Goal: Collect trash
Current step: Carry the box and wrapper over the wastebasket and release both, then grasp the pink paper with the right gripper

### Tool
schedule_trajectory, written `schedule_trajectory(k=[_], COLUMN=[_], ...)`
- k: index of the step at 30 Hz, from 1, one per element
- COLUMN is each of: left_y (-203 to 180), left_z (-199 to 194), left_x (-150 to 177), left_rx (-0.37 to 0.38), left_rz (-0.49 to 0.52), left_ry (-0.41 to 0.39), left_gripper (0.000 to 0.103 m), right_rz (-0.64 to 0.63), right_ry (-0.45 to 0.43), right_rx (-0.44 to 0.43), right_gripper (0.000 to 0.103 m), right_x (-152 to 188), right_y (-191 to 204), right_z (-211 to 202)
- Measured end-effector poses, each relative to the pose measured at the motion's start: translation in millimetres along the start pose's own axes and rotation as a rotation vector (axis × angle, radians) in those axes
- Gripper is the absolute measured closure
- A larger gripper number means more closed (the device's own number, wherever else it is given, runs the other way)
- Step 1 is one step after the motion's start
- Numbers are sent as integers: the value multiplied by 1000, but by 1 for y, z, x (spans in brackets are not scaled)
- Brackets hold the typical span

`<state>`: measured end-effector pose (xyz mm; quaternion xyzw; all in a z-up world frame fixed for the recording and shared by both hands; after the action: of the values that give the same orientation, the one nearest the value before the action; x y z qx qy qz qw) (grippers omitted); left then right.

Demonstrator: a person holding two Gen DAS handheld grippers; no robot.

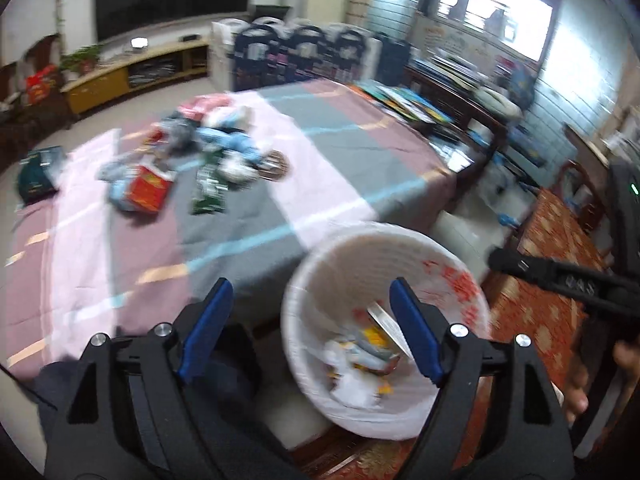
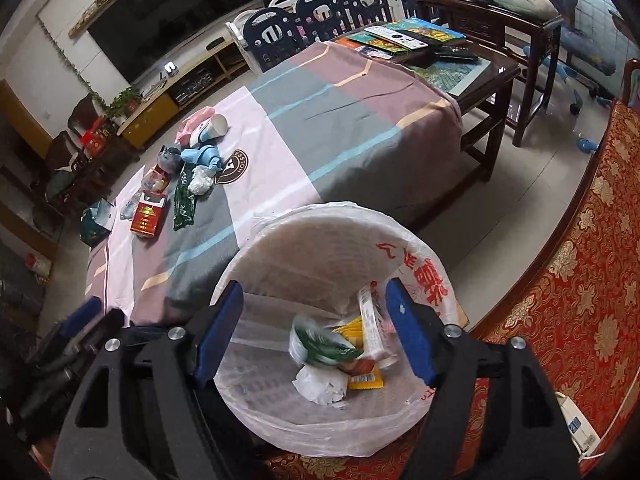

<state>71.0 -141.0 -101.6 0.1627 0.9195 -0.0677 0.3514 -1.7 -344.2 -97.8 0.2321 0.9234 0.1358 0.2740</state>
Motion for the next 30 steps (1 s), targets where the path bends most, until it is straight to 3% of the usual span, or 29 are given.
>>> schedule_trajectory(k=[7,9,11,16,22,26,30], left_y=[104,131,158,203,230,242,248], left_z=[-84,-93,-82,-35,-5,16,42], left_x=[-20,-18,-11,20,44,58,78], left_rx=[-408,-470,-510,-490,-475,-449,-393], left_rz=[-246,-315,-359,-433,-456,-473,-501], left_ry=[-236,-252,-191,-16,54,101,150], left_gripper=[14,8,8,8,8,8,8], right_rz=[-95,-125,-146,-230,-304,-393,-358], right_ry=[11,24,42,19,-28,-105,-82], right_rx=[-65,-89,-122,-166,-201,-94,43], right_gripper=[28,28,28,28,28,28,28], right_x=[8,8,5,-23,-91,-158,-226], right_y=[45,64,87,156,247,305,338], right_z=[19,31,48,94,159,220,307])
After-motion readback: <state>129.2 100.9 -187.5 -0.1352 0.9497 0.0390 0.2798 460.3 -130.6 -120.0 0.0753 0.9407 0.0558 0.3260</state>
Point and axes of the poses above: each gripper's, at about its wrist camera, not at the fingertips, and z roughly the way its jaws point, y to its left, x to its underside, the point moved 5 cm from there along z, roughly the way its jaws point, and after that the axes turned 7 degrees about z, right-handed, at the moved point
